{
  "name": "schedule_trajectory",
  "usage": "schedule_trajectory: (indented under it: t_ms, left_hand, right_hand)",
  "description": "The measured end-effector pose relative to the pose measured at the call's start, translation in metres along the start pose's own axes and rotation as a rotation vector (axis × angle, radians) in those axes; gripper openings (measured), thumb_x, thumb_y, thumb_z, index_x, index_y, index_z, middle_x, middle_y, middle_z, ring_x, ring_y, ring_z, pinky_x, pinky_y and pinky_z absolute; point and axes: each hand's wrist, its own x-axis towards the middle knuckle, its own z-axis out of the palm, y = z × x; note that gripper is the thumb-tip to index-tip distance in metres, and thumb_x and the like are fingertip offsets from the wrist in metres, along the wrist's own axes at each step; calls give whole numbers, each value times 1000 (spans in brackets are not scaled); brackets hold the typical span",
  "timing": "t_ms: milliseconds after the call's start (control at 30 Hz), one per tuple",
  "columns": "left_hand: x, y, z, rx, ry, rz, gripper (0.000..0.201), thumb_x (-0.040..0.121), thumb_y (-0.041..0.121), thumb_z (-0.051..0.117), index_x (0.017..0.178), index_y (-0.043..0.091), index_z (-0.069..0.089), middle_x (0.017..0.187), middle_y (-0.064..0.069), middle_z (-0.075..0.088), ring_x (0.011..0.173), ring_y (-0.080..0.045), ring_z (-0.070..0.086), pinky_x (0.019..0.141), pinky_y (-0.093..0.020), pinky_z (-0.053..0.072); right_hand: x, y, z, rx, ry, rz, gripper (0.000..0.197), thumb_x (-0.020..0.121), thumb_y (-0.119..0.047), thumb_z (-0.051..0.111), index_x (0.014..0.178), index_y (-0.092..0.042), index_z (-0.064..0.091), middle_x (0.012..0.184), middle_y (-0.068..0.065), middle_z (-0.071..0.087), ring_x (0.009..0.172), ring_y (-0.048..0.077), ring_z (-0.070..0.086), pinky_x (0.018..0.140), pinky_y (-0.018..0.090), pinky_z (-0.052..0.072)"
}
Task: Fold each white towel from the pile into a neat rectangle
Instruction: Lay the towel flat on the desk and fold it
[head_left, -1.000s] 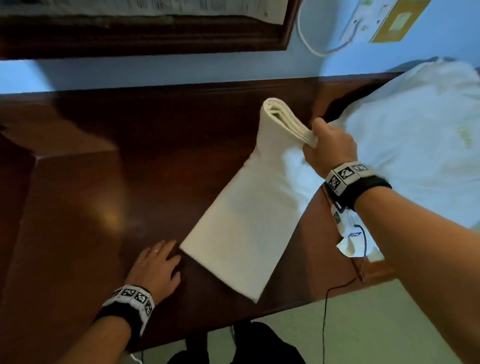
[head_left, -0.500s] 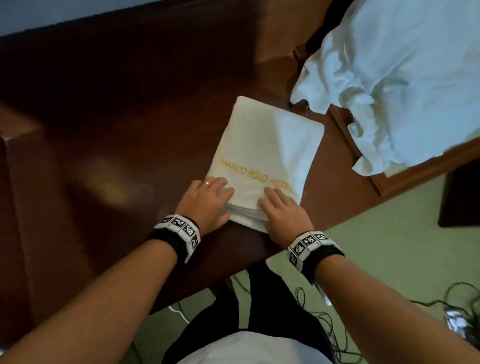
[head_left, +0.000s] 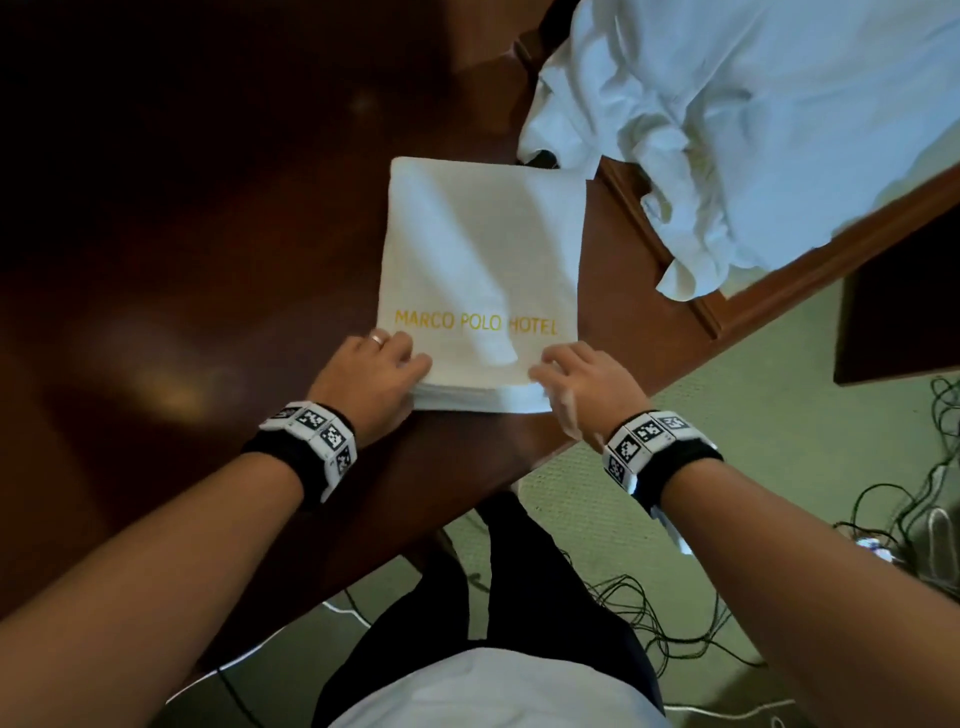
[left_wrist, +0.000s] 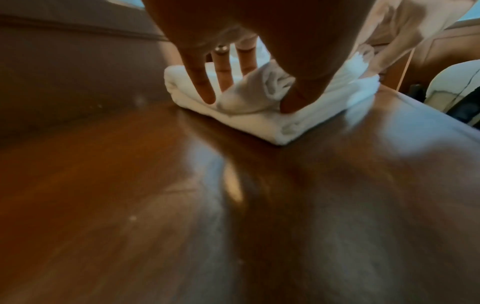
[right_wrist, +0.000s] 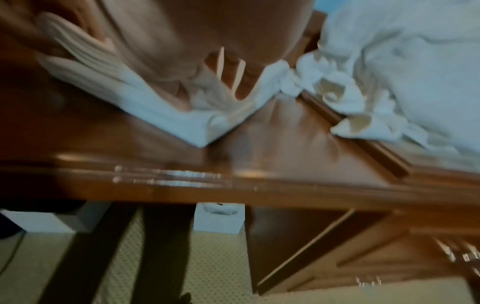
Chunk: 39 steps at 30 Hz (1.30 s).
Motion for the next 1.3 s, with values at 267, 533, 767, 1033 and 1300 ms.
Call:
schedule_trajectory:
  t_ms: [267, 533, 767, 1033, 1300]
  left_hand:
    - [-16, 20, 8, -162, 115, -65, 27, 77, 17, 67, 103, 11, 65, 101, -13, 59, 89, -35, 53, 65, -41, 47]
    - [-14, 37, 15, -203, 104, -155, 28, 69, -3, 78, 89, 9, 63, 88, -13, 54, 78, -33, 50, 54, -37, 44]
    - [-14, 30, 9, -378, 25, -107, 44, 83, 59, 61, 102, 19, 66, 104, -3, 59, 92, -30, 54, 72, -40, 52]
    - [40, 19, 24, -188, -126, -311, 83, 88, 75, 30, 158, 33, 16, 168, -1, 5, 151, -28, 13, 114, -51, 22]
    - [33, -39, 13, -173, -201, -540, 94, 85, 82, 16, 160, 26, 6, 168, -5, 1, 154, -28, 3, 120, -53, 12]
  right_hand:
    - [-20, 11, 3, 92, 69, 80, 28, 72, -6, 67, 100, -7, 64, 114, 10, 63, 107, 32, 60, 78, 39, 54]
    - [-22, 9, 2, -29, 135, 113, 20, 70, 0, 67, 87, -7, 59, 93, 11, 58, 81, 33, 53, 63, 40, 46]
    - [-27, -4, -4, -8, 36, 272, 27, 69, -35, 49, 81, -13, 59, 88, 5, 50, 84, 29, 46, 76, 40, 36]
    - [48, -9, 14, 15, -36, 354, 65, 98, -60, 33, 153, -27, 30, 163, 9, 17, 150, 31, 17, 111, 51, 27]
    - [37, 44, 1, 10, -57, 461, 74, 95, -64, 25, 154, -20, 27, 166, 9, 8, 152, 26, 6, 114, 50, 19]
